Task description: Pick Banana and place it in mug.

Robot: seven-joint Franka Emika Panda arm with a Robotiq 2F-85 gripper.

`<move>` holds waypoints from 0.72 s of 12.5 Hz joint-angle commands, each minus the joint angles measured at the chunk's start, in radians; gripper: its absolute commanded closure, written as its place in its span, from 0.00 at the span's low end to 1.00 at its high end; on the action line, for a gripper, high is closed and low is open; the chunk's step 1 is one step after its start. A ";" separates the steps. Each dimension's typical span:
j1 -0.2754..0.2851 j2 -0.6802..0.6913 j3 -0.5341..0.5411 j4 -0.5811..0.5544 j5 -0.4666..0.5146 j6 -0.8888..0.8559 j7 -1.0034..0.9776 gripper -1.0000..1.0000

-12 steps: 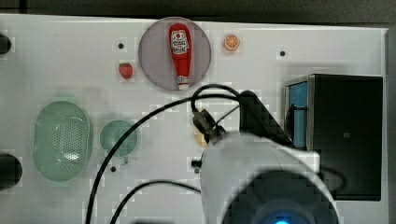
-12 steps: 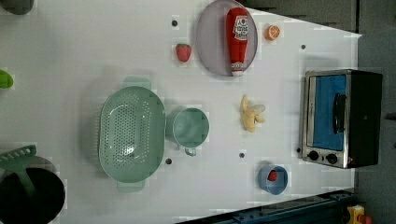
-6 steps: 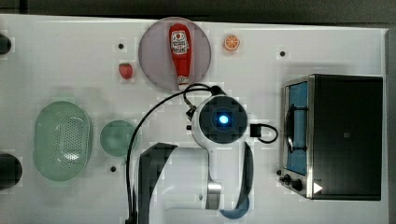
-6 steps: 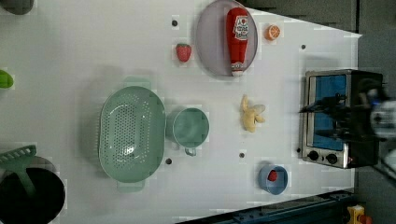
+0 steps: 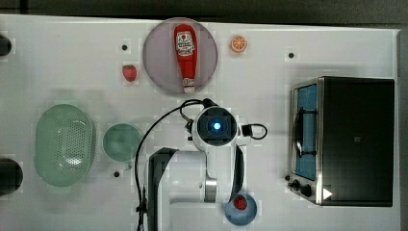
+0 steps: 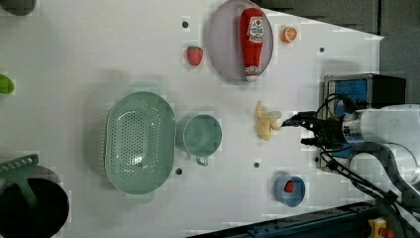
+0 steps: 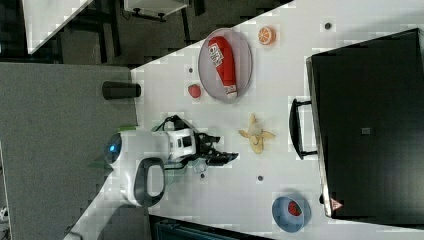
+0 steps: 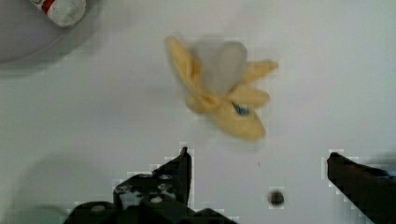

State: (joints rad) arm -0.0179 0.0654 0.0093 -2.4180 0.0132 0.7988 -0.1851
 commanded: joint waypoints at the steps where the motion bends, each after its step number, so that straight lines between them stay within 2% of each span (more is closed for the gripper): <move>1: -0.009 0.070 -0.007 0.012 -0.010 0.069 -0.103 0.00; 9: -0.008 0.312 -0.020 0.002 -0.015 0.381 -0.104 0.00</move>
State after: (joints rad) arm -0.0093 0.4084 -0.0243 -2.4141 0.0016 1.1562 -0.2563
